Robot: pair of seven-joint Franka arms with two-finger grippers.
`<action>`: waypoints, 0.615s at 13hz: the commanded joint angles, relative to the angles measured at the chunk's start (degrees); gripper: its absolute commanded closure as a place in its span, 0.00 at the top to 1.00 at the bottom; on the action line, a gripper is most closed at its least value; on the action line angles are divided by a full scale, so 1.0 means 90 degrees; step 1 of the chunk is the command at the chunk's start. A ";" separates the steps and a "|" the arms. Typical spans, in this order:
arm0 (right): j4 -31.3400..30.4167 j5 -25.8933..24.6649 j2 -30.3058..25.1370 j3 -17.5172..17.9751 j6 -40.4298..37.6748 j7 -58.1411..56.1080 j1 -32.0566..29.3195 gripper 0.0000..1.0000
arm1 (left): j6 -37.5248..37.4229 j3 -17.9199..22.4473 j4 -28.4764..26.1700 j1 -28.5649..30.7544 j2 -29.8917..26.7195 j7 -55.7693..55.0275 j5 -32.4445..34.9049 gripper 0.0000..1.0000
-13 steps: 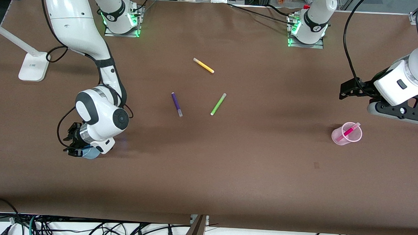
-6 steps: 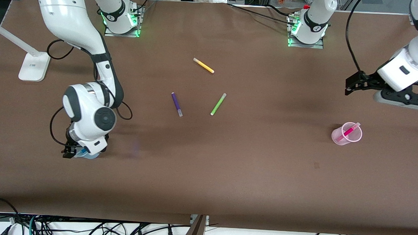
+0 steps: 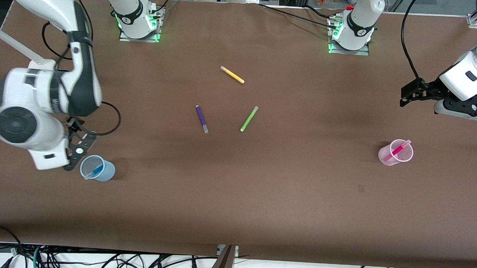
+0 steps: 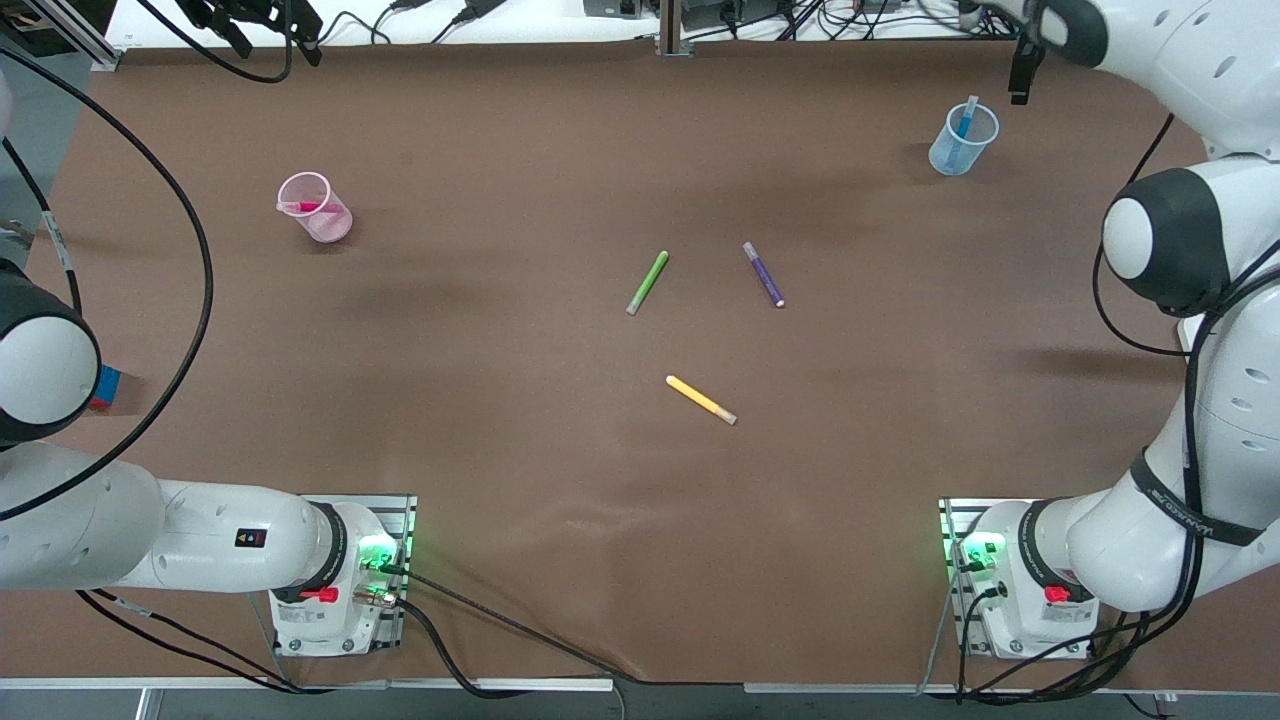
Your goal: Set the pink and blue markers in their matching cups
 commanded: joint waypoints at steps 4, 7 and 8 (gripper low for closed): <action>-0.0315 0.0683 -0.1021 0.0342 -0.0959 0.3322 -0.0234 1.00 | -0.0156 -0.0015 -0.0064 0.0019 -0.0122 0.0140 -0.0145 1.00; -0.1047 0.0683 -0.1929 0.1465 -0.0969 0.5285 -0.0926 1.00 | -0.0166 -0.0005 -0.0064 0.0018 -0.0122 0.0140 -0.0164 1.00; -0.1320 0.0683 -0.2251 0.1787 -0.0969 0.5794 -0.1083 1.00 | -0.0166 -0.0005 -0.0064 0.0019 -0.0122 0.0150 -0.0165 1.00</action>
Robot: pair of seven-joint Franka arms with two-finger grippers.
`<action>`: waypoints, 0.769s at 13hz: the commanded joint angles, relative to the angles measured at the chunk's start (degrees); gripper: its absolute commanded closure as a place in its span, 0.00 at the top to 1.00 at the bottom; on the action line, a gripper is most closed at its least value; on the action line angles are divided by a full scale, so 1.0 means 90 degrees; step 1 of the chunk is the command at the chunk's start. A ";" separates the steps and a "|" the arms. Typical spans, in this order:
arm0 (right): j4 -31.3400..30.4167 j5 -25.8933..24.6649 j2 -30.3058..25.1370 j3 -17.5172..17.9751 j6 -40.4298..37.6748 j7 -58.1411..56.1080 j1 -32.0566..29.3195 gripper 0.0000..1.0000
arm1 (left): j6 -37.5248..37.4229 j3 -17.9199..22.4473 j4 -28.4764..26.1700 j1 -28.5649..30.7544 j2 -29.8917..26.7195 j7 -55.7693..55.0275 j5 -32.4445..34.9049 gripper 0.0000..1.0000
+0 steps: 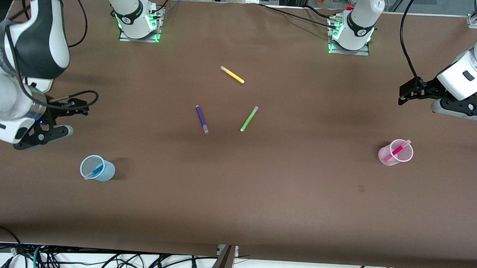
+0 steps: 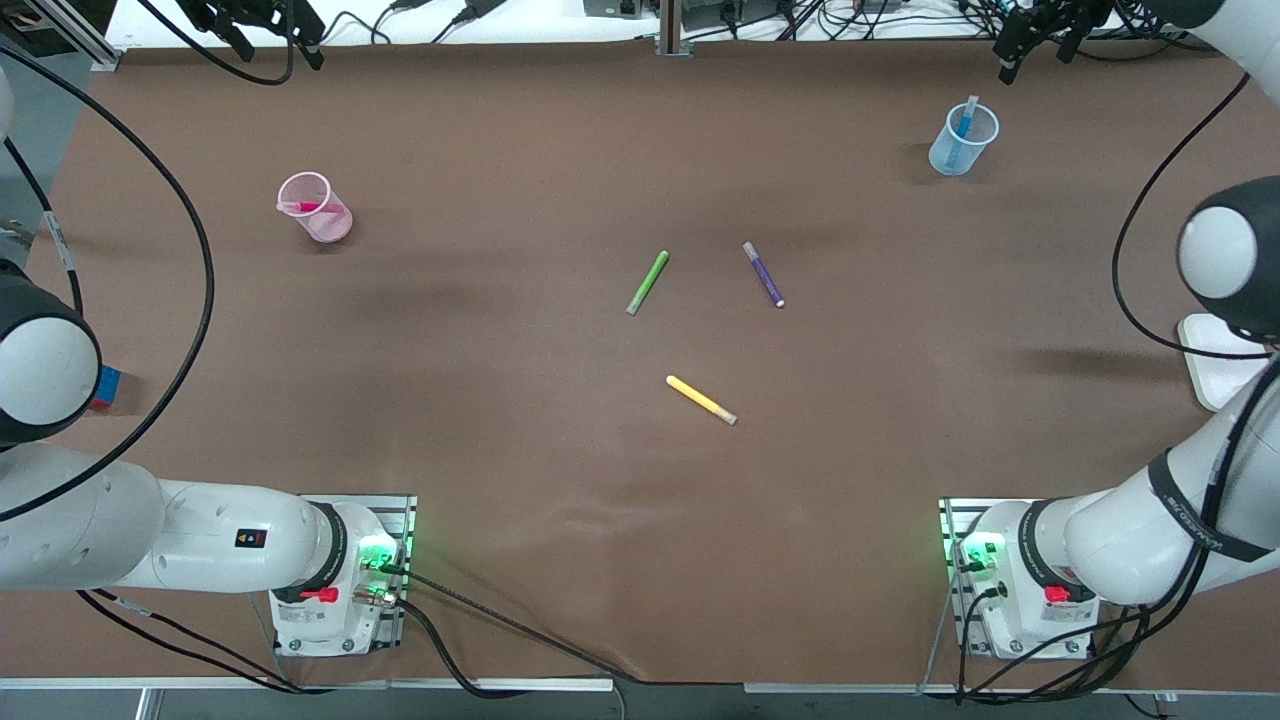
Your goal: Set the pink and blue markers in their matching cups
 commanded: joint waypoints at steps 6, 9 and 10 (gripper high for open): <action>-0.1547 0.0124 -0.2400 0.1219 -0.0228 0.1354 -0.1677 1.00 | -0.0064 0.0071 -0.0063 0.0057 -0.0122 0.0145 -0.0418 1.00; -0.1517 0.0115 -0.2703 0.1200 -0.0335 0.1334 -0.1708 1.00 | -0.0074 0.0071 -0.0025 0.0048 -0.0112 0.0136 -0.0409 1.00; -0.1527 0.0115 -0.2751 0.1210 -0.0587 0.1469 -0.1708 1.00 | -0.0074 0.0071 -0.0024 0.0038 -0.0112 0.0145 -0.0409 1.00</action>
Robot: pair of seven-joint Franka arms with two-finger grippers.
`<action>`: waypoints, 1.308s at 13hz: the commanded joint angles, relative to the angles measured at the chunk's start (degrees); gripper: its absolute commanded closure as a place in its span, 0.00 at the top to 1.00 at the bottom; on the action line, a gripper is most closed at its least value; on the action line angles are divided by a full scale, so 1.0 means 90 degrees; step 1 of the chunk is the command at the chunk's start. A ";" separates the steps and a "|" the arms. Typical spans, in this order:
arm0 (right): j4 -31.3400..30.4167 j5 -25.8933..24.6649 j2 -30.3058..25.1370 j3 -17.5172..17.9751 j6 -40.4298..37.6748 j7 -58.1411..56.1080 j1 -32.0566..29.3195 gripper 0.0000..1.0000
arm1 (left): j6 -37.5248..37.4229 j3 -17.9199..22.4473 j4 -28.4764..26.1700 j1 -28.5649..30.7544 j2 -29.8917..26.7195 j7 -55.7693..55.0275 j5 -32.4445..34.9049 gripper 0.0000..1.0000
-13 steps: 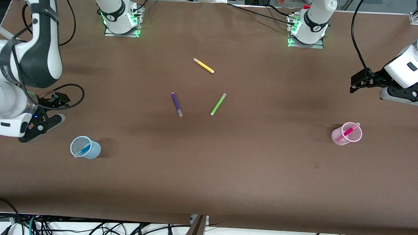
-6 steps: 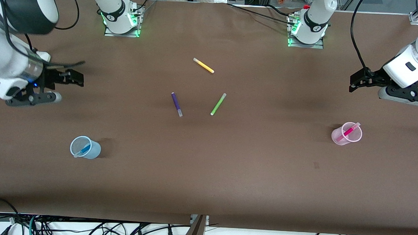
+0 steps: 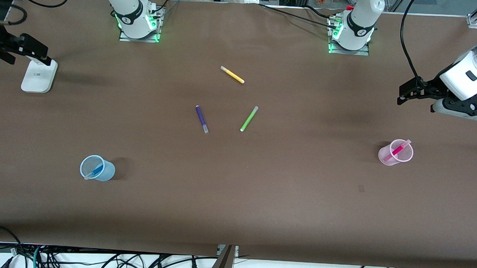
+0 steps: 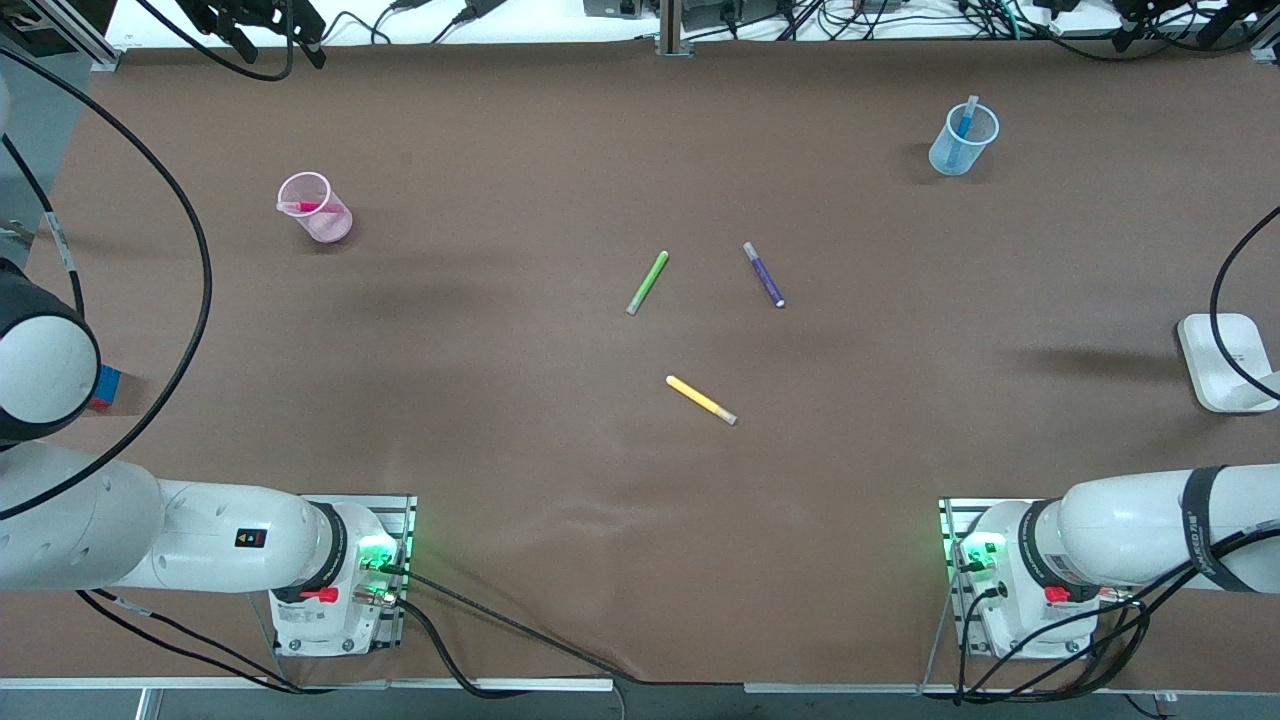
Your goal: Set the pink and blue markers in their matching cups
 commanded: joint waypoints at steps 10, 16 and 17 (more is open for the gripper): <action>-0.0082 0.0264 0.0090 0.0096 -0.0379 0.0584 -0.0095 1.00 | -0.0126 0.0015 -0.0016 0.0030 -0.0112 0.0145 -0.0106 1.00; -0.0062 0.0254 0.0090 0.0096 -0.0379 0.0565 -0.0104 1.00 | -0.0126 -0.0798 -0.0015 0.0744 -0.0063 0.0116 -0.0087 1.00; -0.0062 0.0254 0.0090 0.0096 -0.0369 0.0594 -0.0095 1.00 | -0.0126 -0.0728 -0.0015 0.0675 -0.0063 0.0126 -0.0096 1.00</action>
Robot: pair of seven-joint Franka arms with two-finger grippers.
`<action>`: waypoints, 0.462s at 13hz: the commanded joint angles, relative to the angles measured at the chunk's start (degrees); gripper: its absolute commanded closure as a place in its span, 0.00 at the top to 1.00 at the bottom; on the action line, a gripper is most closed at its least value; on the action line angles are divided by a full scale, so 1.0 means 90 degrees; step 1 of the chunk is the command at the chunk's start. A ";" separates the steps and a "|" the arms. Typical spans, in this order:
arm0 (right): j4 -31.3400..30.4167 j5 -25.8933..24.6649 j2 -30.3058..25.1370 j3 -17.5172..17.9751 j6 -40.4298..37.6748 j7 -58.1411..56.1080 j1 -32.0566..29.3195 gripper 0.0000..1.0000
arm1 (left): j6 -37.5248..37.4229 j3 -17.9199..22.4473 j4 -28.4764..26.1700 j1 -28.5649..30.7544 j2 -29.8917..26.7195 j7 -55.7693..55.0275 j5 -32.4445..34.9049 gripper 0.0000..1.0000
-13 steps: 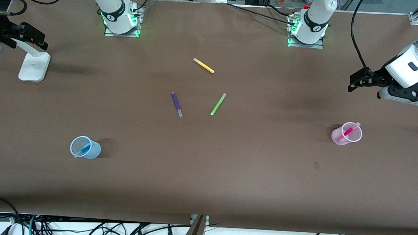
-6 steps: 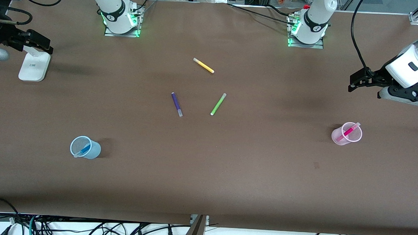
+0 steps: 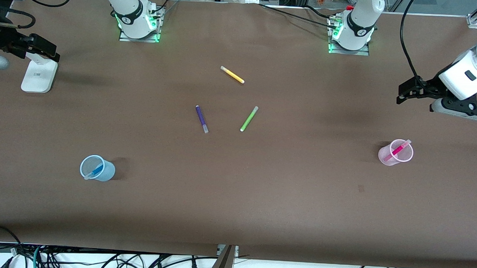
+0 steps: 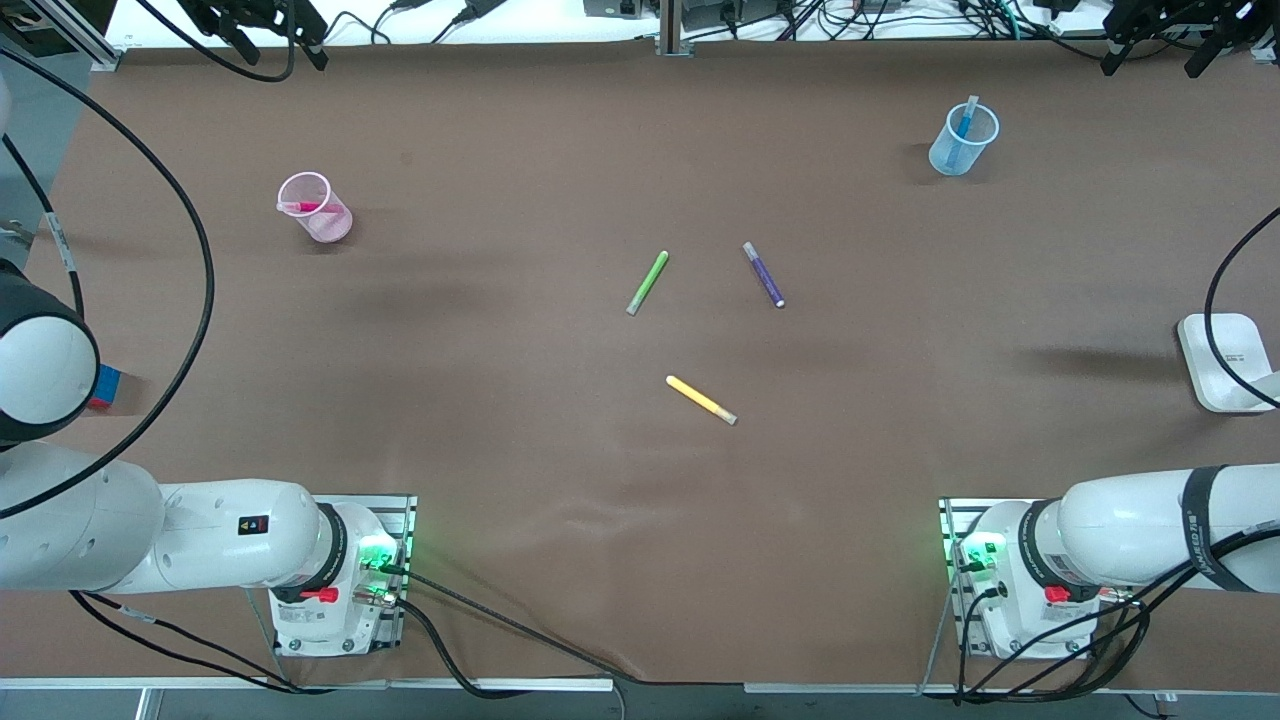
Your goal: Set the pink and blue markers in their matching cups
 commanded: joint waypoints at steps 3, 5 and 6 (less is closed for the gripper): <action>0.0075 0.0159 -0.0003 0.0033 -0.0049 0.0097 -0.0078 1.00 | -0.0081 0.0621 -0.0016 -0.0586 -0.0073 0.0119 -0.0086 1.00; 0.0075 0.0160 0.0006 0.0033 -0.0049 0.0097 -0.0078 1.00 | -0.0100 0.0574 -0.0016 -0.0451 -0.0073 0.0138 -0.0086 1.00; 0.0075 0.0160 0.0006 0.0033 -0.0049 0.0097 -0.0078 1.00 | -0.0100 0.0574 -0.0016 -0.0460 -0.0073 0.0129 -0.0096 1.00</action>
